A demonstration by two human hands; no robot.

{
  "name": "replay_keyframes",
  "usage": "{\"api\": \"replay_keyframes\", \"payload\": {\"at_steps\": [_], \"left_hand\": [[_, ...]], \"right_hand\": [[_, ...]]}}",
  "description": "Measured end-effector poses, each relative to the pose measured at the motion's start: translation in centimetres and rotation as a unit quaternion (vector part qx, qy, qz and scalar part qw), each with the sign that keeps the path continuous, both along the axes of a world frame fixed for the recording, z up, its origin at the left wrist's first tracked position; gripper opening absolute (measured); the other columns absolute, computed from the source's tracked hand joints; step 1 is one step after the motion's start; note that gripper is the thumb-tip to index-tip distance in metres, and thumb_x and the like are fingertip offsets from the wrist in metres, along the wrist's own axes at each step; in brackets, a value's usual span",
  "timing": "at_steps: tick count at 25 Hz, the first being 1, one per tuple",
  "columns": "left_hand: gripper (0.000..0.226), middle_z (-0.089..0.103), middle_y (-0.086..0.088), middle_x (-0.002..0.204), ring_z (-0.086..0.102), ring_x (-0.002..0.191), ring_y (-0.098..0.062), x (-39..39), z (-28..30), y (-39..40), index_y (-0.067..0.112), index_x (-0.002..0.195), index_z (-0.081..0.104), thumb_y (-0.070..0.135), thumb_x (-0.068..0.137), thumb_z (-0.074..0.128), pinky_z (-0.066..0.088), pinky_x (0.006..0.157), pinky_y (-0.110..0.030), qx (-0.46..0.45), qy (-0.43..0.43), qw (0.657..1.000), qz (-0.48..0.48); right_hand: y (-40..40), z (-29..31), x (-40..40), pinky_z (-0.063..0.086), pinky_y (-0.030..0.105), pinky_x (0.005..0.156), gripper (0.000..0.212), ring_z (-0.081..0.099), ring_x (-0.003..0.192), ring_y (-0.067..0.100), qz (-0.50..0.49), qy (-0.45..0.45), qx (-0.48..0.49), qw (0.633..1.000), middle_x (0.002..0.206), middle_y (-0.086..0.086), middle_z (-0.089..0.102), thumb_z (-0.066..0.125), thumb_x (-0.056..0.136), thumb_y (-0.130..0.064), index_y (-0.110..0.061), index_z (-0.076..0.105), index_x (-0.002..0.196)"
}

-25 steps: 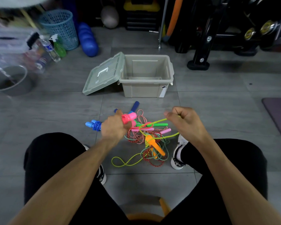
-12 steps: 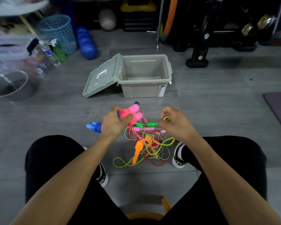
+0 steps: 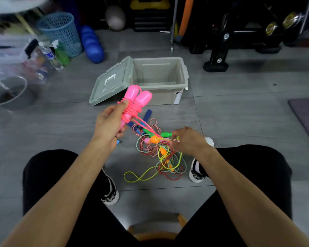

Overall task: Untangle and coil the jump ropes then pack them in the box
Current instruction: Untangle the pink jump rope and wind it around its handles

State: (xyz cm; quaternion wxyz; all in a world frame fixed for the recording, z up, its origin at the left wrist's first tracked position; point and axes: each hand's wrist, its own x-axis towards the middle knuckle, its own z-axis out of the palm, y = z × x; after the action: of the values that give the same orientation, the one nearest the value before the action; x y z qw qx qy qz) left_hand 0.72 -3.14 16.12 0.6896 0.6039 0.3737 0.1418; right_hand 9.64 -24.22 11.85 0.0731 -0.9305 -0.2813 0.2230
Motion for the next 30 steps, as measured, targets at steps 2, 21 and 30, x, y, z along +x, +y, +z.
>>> {"api": "replay_keyframes", "payload": {"at_steps": [2, 21, 30], "left_hand": [[0.033, 0.057, -0.018, 0.08, 0.033, 0.035, -0.009, -0.2, 0.1, 0.6, 0.014, 0.1, 0.059, 0.044, 0.086, 0.064, 0.02, 0.035, -0.014, -0.003, -0.01, 1.0, 0.004], [0.04, 0.065, -0.004, 0.077, 0.059, 0.068, -0.02, 0.6, -3.7, 0.3, 0.018, 0.097, 0.06, 0.049, 0.075, 0.072, 0.048, 0.064, -0.03, 0.227, 0.133, 0.965, 0.007], [0.049, 0.068, -0.006, 0.079, 0.066, 0.07, -0.024, 0.1, -4.5, 0.2, 0.024, 0.094, 0.059, 0.06, 0.06, 0.063, 0.056, 0.064, -0.036, 0.275, 0.173, 0.946, -0.016]], "right_hand": [[0.1, -0.3, -0.2, 0.047, 0.034, 0.086, 0.024, 0.059, 0.102, 0.026, 0.03, 0.003, 0.005, 1.0, 0.116, 0.005, 0.058, 0.053, 0.091, -0.03, -0.022, 0.065, 0.11], [0.2, 3.6, -0.5, 0.047, 0.025, 0.061, 0.026, 0.057, 0.059, 0.011, -0.22, 0.227, 0.362, 0.877, 0.066, -0.002, 0.067, 0.058, 0.092, -0.027, -0.009, 0.063, 0.074], [0.2, 2.7, -0.8, 0.048, 0.023, 0.068, 0.014, 0.063, 0.073, 0.014, -0.077, -0.049, 0.4, 0.912, 0.077, 0.004, 0.07, 0.061, 0.088, -0.012, -0.006, 0.073, 0.082]]}}
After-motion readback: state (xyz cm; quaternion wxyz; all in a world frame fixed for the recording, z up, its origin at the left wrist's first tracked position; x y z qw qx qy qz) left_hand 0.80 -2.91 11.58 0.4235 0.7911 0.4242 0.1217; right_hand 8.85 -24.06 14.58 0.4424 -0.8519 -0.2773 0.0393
